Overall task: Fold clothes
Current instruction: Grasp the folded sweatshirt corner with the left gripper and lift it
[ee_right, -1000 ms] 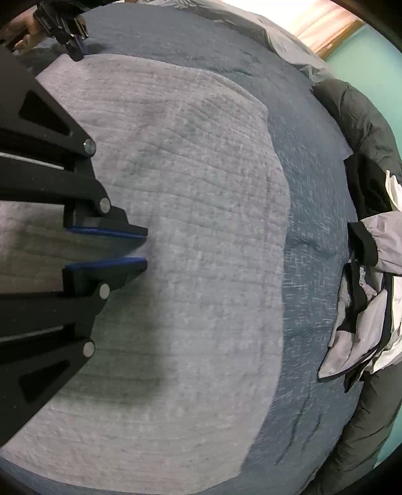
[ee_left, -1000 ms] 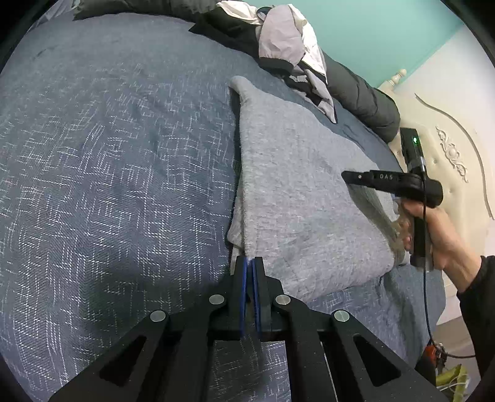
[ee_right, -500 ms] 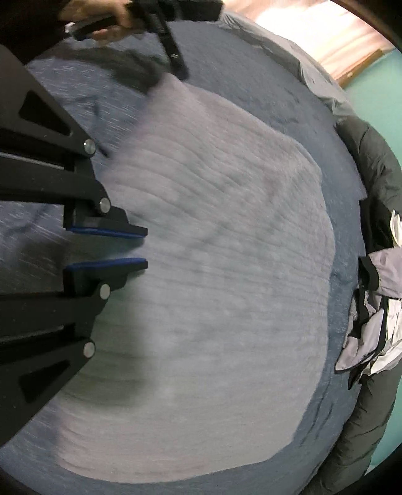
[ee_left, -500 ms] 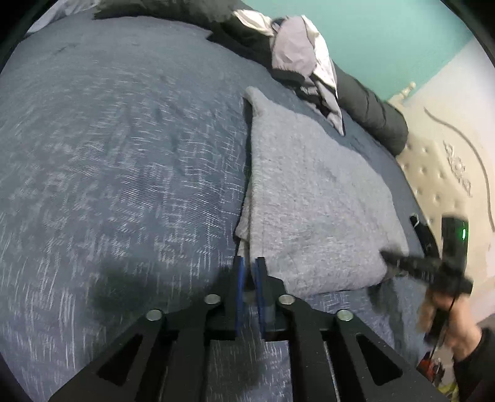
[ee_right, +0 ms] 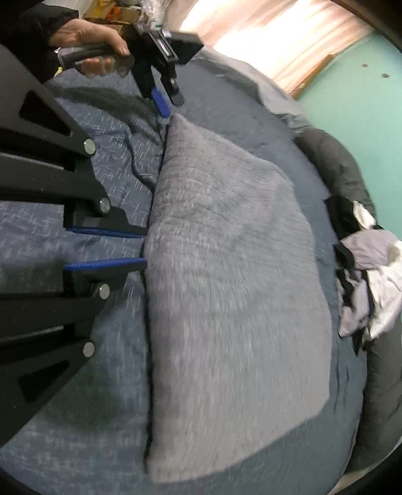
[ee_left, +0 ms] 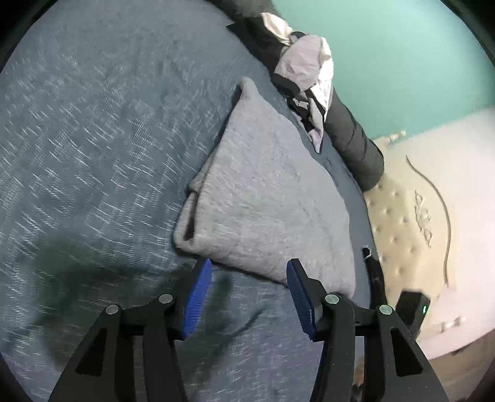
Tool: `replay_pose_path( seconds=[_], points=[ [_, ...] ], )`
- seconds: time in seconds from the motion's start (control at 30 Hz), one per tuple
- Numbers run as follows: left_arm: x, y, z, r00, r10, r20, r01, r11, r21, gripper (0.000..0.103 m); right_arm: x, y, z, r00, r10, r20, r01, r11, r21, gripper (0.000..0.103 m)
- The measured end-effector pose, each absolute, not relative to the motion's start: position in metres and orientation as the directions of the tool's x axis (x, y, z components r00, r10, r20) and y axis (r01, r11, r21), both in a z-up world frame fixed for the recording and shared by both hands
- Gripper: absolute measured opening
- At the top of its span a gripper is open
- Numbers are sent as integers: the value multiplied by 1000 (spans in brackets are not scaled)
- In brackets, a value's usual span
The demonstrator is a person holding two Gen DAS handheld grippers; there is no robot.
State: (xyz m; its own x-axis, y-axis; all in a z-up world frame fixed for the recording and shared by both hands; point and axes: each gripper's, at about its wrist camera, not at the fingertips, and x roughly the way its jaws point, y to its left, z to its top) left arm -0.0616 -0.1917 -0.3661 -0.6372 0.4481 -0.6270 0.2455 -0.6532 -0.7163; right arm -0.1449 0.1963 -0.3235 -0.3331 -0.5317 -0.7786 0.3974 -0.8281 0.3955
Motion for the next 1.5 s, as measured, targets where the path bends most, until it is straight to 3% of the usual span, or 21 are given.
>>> replay_pose_path(
  seconds=[0.27,0.67,0.73,0.8,0.87,1.2,1.5],
  points=[
    [-73,-191,-388,-645,405,-648,363,-583,-727,61,-142,240,-333,-387,-483,-785,356,-864,356,12],
    [-85,-201,-395,-696,333,-636,413,-539,-734,60,-151,274,-348,-434,-537,-723,297,-843,448,19],
    [-88,-200,-393,-699,337,-631,404,-541,-737,53,-152,277,-351,-446,-528,-723,283,-849,446,19],
    [-94,-196,-388,-703,341,-624,390,-550,-739,25,-152,278,-350,-460,-516,-723,288,-856,429,19],
    [-100,-191,-382,-704,345,-621,370,-568,-735,16,-153,280,-349,-463,-521,-717,291,-853,433,19],
    [-124,-158,-312,-740,367,-564,199,-681,-705,11,-157,307,-347,-493,-535,-686,247,-842,480,19],
    [-198,-39,-216,-704,503,-502,-77,-757,-649,8,-162,341,-347,-524,-530,-667,181,-834,520,20]
  ],
)
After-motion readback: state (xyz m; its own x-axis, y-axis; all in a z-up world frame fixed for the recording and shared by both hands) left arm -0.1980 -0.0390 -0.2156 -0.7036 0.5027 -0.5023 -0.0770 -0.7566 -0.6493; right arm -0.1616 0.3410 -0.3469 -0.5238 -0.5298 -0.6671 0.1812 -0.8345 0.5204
